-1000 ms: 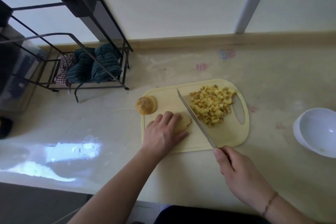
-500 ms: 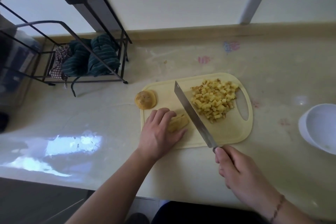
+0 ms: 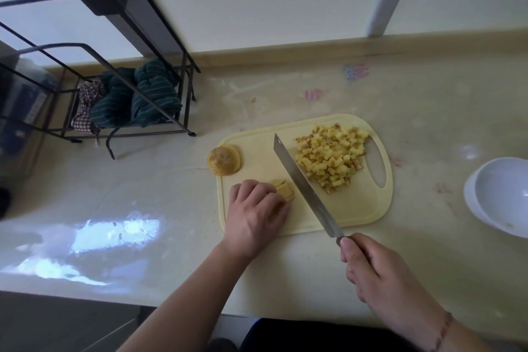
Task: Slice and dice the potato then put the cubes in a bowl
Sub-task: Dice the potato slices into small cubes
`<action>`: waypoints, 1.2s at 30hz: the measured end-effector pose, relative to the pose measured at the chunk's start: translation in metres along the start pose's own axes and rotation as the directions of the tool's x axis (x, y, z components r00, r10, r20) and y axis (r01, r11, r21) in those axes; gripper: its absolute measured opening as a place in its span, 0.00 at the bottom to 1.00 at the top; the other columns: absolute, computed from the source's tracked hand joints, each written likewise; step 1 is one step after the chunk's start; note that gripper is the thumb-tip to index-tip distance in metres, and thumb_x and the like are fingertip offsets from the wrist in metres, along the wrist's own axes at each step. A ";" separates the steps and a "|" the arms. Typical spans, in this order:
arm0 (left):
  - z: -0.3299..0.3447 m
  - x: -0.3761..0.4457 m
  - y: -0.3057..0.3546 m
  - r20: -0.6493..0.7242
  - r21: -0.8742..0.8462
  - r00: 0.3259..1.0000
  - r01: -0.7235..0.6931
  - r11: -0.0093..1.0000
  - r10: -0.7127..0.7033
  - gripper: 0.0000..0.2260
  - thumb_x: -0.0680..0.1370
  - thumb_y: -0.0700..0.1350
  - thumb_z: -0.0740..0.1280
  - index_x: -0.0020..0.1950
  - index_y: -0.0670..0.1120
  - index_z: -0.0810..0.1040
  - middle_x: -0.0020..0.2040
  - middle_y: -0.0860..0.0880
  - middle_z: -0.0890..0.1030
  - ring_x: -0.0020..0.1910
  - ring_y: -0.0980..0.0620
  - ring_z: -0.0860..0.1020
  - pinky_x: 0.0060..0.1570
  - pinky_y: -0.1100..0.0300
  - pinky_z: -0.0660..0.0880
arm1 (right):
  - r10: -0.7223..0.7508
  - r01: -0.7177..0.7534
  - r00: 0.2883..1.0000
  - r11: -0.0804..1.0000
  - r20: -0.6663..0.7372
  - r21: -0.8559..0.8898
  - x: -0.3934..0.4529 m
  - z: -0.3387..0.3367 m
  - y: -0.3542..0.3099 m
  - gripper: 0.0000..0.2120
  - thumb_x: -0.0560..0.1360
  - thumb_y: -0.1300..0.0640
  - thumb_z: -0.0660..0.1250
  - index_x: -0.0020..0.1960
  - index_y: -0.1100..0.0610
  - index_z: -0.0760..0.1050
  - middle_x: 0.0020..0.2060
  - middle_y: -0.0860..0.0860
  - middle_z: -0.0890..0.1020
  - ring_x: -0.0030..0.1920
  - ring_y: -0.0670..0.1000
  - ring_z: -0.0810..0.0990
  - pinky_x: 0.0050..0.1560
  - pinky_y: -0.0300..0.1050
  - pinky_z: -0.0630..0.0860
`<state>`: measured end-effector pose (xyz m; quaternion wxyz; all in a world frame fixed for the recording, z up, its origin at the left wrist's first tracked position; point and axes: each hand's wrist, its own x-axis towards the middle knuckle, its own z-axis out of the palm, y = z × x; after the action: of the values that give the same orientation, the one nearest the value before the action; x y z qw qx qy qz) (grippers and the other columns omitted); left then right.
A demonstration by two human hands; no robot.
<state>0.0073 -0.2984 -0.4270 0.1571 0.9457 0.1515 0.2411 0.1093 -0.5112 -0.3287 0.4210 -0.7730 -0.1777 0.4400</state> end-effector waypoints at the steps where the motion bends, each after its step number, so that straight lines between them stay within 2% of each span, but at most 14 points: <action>1: 0.001 0.001 0.001 0.003 -0.001 1.000 0.007 1.000 -0.007 0.07 0.75 0.47 0.77 0.42 0.46 0.83 0.45 0.51 0.81 0.47 0.46 0.76 0.47 0.51 0.70 | 0.000 0.000 1.000 1.000 -0.002 -0.001 0.000 0.000 0.000 0.19 0.70 0.33 0.54 0.39 0.49 0.70 0.22 0.47 0.69 0.23 0.45 0.63 0.29 0.44 0.63; 6: 0.003 0.004 0.008 0.016 -0.098 0.989 0.149 0.984 -0.149 0.10 0.74 0.51 0.75 0.43 0.46 0.82 0.49 0.50 0.80 0.49 0.46 0.75 0.48 0.50 0.71 | 0.014 -0.014 1.000 1.000 0.012 -0.004 -0.001 0.000 0.000 0.19 0.69 0.33 0.54 0.39 0.48 0.70 0.23 0.47 0.69 0.24 0.45 0.64 0.29 0.44 0.64; 10: -0.003 0.000 0.009 0.074 -0.109 0.992 0.106 0.988 -0.098 0.11 0.74 0.50 0.75 0.51 0.46 0.82 0.54 0.49 0.80 0.52 0.45 0.76 0.52 0.49 0.72 | -0.005 0.005 1.000 0.998 0.004 -0.068 0.000 0.000 0.005 0.20 0.70 0.33 0.53 0.39 0.49 0.69 0.24 0.48 0.68 0.25 0.45 0.64 0.30 0.45 0.65; 15: -0.002 0.002 0.000 0.084 -0.102 0.990 0.121 0.987 -0.113 0.13 0.74 0.49 0.75 0.55 0.44 0.82 0.57 0.48 0.80 0.54 0.43 0.77 0.55 0.47 0.74 | -0.034 0.033 0.999 0.990 -0.003 -0.139 0.003 0.005 0.004 0.21 0.71 0.34 0.51 0.36 0.51 0.67 0.24 0.50 0.69 0.24 0.45 0.65 0.30 0.46 0.65; 20: -0.002 0.001 -0.004 0.095 -0.153 0.993 0.083 0.985 -0.069 0.11 0.76 0.47 0.74 0.54 0.43 0.82 0.55 0.47 0.81 0.52 0.43 0.78 0.53 0.45 0.75 | -0.068 0.063 0.998 0.979 -0.018 -0.194 0.007 0.006 0.002 0.23 0.73 0.33 0.50 0.36 0.51 0.68 0.24 0.51 0.72 0.25 0.46 0.68 0.33 0.49 0.69; 24: -0.003 0.004 -0.002 0.080 -0.122 0.995 0.061 0.991 -0.051 0.11 0.75 0.47 0.74 0.54 0.43 0.82 0.56 0.46 0.81 0.54 0.42 0.78 0.56 0.48 0.74 | -0.080 0.076 0.997 0.983 -0.016 -0.169 0.004 0.004 -0.003 0.22 0.72 0.35 0.51 0.37 0.52 0.68 0.24 0.50 0.70 0.25 0.46 0.66 0.29 0.44 0.65; 29: -0.002 0.009 -0.007 0.086 -0.165 0.992 -0.075 0.983 0.090 0.05 0.75 0.39 0.73 0.49 0.38 0.84 0.51 0.42 0.83 0.52 0.41 0.79 0.53 0.47 0.77 | -0.096 0.100 0.995 0.973 0.032 -0.206 -0.002 0.007 -0.010 0.18 0.73 0.36 0.51 0.36 0.48 0.67 0.25 0.50 0.72 0.26 0.45 0.68 0.30 0.40 0.65; 32: 0.001 0.011 -0.010 0.086 -0.194 0.990 -0.094 0.977 0.113 0.04 0.75 0.37 0.75 0.47 0.36 0.84 0.49 0.41 0.83 0.49 0.40 0.80 0.50 0.49 0.78 | -0.101 0.104 0.995 0.968 0.027 -0.229 -0.005 0.009 -0.008 0.17 0.72 0.36 0.50 0.36 0.46 0.67 0.26 0.48 0.73 0.26 0.46 0.70 0.31 0.40 0.65; 35: 0.001 0.012 -0.010 0.087 -0.210 0.990 -0.095 0.973 0.116 0.04 0.75 0.37 0.75 0.47 0.36 0.84 0.49 0.41 0.83 0.49 0.40 0.81 0.51 0.52 0.78 | -0.098 0.096 0.995 0.959 0.007 -0.268 -0.011 0.008 -0.001 0.19 0.71 0.34 0.48 0.39 0.47 0.67 0.27 0.46 0.75 0.27 0.46 0.71 0.31 0.39 0.65; 36: 0.001 0.013 -0.009 0.089 -0.216 0.990 -0.092 0.972 0.113 0.04 0.75 0.36 0.75 0.47 0.36 0.84 0.49 0.41 0.83 0.49 0.40 0.81 0.52 0.52 0.78 | -0.089 0.085 0.996 0.954 0.000 -0.287 -0.014 0.007 0.001 0.19 0.72 0.32 0.47 0.41 0.45 0.66 0.29 0.44 0.76 0.28 0.45 0.72 0.32 0.39 0.66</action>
<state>0.0170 -0.2854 -0.4264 0.2513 0.9411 0.0679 0.2157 0.0960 -0.5173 -0.3238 0.3246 -0.8202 -0.2706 0.3856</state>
